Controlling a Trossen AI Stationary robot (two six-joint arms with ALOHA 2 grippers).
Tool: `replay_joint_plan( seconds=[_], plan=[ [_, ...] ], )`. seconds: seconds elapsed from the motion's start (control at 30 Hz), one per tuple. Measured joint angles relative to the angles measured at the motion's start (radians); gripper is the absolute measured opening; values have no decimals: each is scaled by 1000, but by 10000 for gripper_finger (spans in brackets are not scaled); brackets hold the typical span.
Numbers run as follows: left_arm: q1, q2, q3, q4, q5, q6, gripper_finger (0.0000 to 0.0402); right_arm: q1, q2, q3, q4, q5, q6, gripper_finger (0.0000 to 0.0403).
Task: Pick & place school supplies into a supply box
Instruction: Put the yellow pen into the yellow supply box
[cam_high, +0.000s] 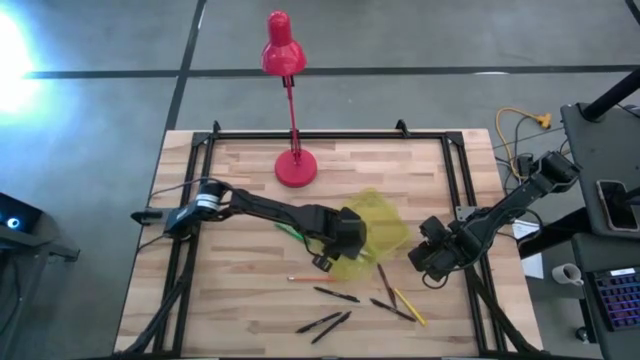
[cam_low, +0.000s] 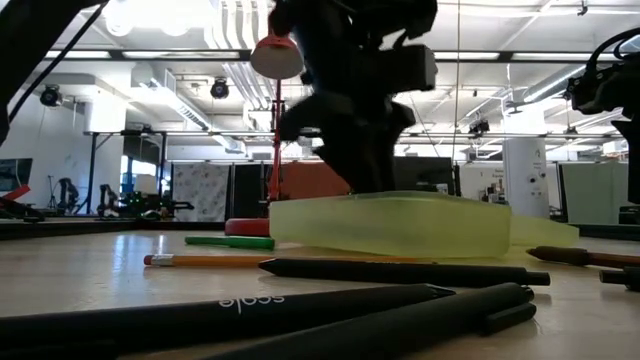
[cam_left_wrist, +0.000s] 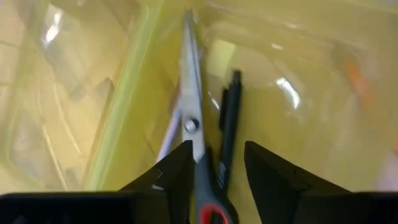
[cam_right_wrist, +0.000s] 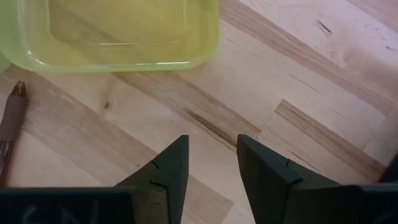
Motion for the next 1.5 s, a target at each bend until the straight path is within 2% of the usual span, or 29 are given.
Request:
replay_joint_plan(
  seconds=[0.13, 0.33, 0.43, 0.57, 0.7, 0.87, 1.1, 1.27, 1.4, 1.5],
  plan=[
    [-2, -46, 20, -138, 0, -28, 135, 0, 0, 0, -3, 0, -7, 128],
    [-5, -202, -82, -152, 1, -57, 131, 0, 0, -11, -1, 20, -18, 128],
    [-3, -282, -183, -152, 2, -103, 131, 0, 0, -17, 3, 23, -14, 128],
    [0, -380, -385, -100, 3, -134, 131, 0, 0, -23, 7, 23, -14, 128],
    [0, -426, -583, 18, 3, -139, 131, 0, 0, -27, 12, 23, -6, 128],
    [25, -441, -727, 172, -10, -146, 131, 0, 0, -29, 59, 23, 1, 128],
    [100, -443, -758, 203, -24, -143, 131, 0, 0, -29, 128, 19, 18, 128],
    [132, -441, -784, 207, 22, -67, 131, 0, 0, -29, 132, 14, 61, 128],
    [142, -441, -811, 225, 45, -62, 131, 0, 0, -29, 133, -50, 85, 128],
    [142, -442, -819, 234, 46, -61, 131, 0, 0, -28, 152, -148, 81, 128]
  ],
)
